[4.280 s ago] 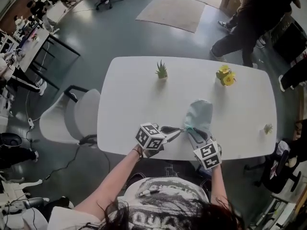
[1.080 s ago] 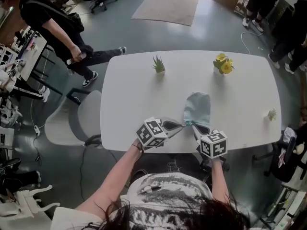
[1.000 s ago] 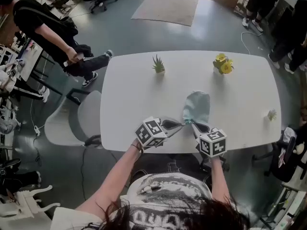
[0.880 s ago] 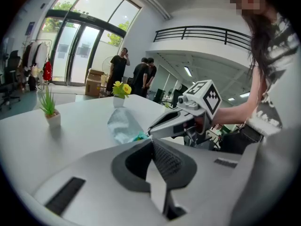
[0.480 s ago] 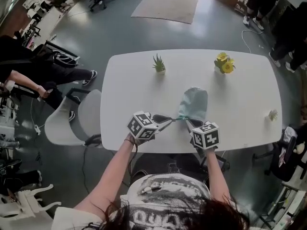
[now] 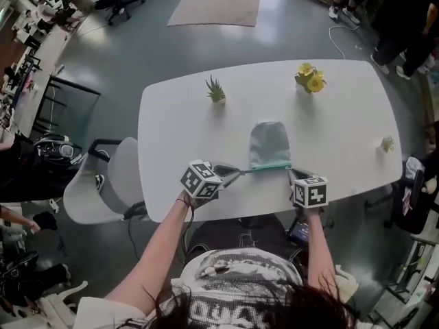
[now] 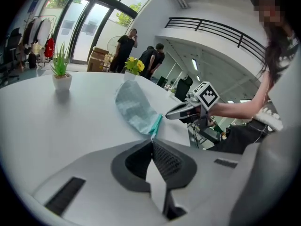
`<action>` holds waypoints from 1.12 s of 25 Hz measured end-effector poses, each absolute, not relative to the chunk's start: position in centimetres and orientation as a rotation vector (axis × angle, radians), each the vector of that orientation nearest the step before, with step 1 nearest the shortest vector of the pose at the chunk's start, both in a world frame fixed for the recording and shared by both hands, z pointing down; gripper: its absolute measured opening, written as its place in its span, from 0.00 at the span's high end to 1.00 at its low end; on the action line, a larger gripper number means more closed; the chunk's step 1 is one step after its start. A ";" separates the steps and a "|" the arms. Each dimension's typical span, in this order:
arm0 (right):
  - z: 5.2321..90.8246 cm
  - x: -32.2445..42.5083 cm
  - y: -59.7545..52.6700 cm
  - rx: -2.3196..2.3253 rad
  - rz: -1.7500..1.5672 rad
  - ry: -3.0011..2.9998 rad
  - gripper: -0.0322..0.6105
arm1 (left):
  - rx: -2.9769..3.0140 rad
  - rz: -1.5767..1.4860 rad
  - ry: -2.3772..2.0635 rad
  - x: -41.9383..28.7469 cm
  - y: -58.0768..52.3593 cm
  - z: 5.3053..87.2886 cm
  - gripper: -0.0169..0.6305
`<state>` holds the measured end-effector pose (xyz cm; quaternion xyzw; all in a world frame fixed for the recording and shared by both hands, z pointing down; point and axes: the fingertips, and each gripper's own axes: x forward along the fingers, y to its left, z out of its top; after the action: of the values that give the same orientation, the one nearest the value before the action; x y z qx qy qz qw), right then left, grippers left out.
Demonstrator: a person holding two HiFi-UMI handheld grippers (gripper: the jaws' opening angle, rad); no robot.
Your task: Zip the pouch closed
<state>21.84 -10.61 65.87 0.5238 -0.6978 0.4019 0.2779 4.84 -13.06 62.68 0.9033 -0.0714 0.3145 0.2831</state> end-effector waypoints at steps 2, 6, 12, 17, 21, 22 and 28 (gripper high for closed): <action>65.8 22.2 -10.6 1.440 1.064 -1.854 0.95 | 2.420 0.843 -0.162 5.0 -13.3 62.8 0.95; 65.6 22.1 -11.0 1.467 1.039 -1.835 0.94 | 2.420 0.843 -0.138 4.7 -14.2 63.0 0.95; 65.5 21.2 -11.3 1.497 1.005 -1.800 0.95 | 2.428 0.885 -0.151 4.2 -15.2 63.8 0.95; 65.5 20.8 -11.5 1.519 0.994 -1.796 0.95 | 2.442 0.915 -0.183 4.3 -15.1 64.1 0.95; 64.6 19.9 -11.7 1.541 1.005 -1.839 0.79 | 2.472 0.934 -0.216 4.4 -14.9 64.3 0.94; 64.2 19.7 -11.6 1.544 0.994 -1.846 0.77 | 2.475 0.921 -0.221 4.4 -14.8 64.2 0.91; 61.0 16.9 -11.2 1.569 0.925 -1.947 0.76 | 2.478 0.782 -0.226 3.5 -13.9 62.0 0.71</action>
<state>16.91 -11.20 61.00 0.5719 -0.7097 0.3371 0.2358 3.52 -13.87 61.98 0.9165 -0.0835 0.2891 0.2635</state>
